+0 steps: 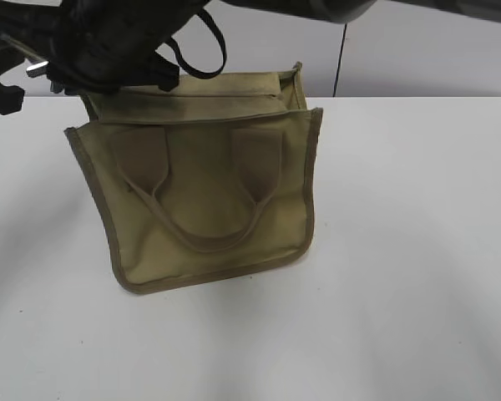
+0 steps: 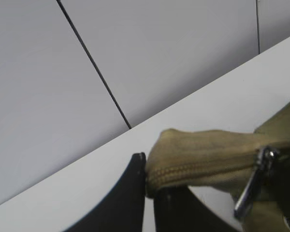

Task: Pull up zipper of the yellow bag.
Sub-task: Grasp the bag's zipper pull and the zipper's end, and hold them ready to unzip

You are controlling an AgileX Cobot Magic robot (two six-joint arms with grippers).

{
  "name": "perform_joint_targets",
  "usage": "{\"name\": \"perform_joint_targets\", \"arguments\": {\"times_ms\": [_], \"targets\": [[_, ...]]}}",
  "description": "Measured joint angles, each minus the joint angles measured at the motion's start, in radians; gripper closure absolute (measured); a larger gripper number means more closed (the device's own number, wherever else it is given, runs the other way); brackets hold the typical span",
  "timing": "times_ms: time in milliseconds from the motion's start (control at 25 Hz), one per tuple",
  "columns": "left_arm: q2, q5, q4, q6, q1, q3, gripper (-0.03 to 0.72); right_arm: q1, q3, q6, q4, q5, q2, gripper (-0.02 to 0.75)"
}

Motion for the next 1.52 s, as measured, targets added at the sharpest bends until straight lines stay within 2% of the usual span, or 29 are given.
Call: {"name": "perform_joint_targets", "arguments": {"times_ms": [120,240,720,840,1040,1120,1520], "targets": [[0.000,-0.001,0.000,0.000,0.000,0.000,0.683,0.000,0.000,-0.038,0.040,0.029,0.000,0.561],[0.000,-0.002,0.000,0.000,0.000,0.000,0.683,0.000,0.000,-0.049,0.071,0.051,0.000,0.499],[0.000,-0.005,0.000,0.000,0.000,0.000,0.683,-0.002,0.000,-0.042,0.084,-0.037,0.022,0.481],[0.000,-0.006,0.000,0.000,0.000,0.000,0.683,-0.002,0.000,-0.008,0.084,-0.051,0.036,0.508],[0.000,-0.006,0.000,0.000,0.000,0.000,0.683,-0.002,0.000,0.017,0.082,-0.064,0.041,0.663],[0.000,-0.006,0.000,0.000,0.000,0.000,0.683,-0.002,0.000,0.018,0.069,-0.062,0.041,0.703],[0.000,-0.010,0.001,0.000,-0.001,0.000,0.683,-0.002,-0.002,-0.025,0.014,0.044,0.006,0.750]]}}
